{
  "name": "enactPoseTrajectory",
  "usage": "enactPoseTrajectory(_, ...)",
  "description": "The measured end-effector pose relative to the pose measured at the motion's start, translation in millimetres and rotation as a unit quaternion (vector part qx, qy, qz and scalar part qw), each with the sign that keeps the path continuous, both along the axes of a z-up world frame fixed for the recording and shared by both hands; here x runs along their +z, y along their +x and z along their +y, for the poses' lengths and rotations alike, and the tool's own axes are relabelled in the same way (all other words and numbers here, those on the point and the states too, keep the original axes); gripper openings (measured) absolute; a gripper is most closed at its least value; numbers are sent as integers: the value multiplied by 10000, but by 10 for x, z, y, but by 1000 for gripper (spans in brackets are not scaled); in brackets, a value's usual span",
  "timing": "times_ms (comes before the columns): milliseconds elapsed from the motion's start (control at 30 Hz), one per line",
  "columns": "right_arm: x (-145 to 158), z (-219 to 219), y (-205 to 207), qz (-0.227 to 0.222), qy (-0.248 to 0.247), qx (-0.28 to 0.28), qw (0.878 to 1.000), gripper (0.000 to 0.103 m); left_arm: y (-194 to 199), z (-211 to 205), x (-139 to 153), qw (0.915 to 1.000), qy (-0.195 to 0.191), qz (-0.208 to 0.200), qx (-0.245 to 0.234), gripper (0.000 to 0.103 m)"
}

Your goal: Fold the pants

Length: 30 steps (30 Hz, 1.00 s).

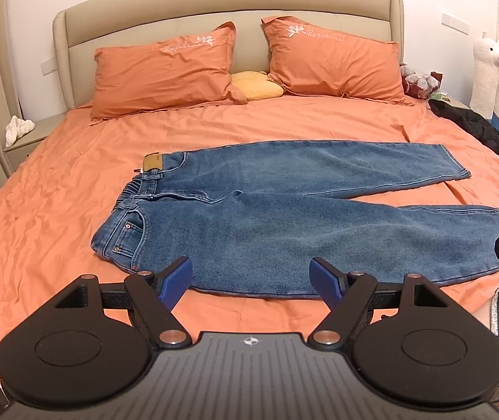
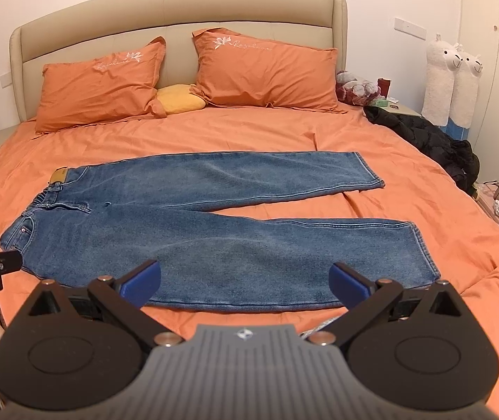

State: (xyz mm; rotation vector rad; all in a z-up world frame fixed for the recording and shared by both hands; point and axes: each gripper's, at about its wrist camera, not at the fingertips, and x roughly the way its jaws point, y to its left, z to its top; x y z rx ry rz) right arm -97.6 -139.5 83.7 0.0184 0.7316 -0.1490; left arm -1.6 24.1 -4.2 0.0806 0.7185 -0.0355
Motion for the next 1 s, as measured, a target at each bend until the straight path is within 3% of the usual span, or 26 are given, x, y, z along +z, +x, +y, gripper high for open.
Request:
enactPoseTrajectory(367, -42, -22, 69, 85, 19, -28, 10000, 98, 37, -4, -13, 10000, 50, 62, -3, 89)
enactPoseTrajectory(767, -122, -451, 356, 199, -219, -294, 9991, 98, 340, 324, 139, 9984, 516, 70, -227, 82)
enactPoseTrajectory(933, -125, -749, 465, 161, 141, -271, 9994, 98, 484, 524, 196, 9986, 401, 128, -309, 77)
enactPoseTrajectory(1000, -128, -881, 486, 42, 359, -157, 9992, 98, 544, 597, 200, 9983, 416, 181, -362, 70)
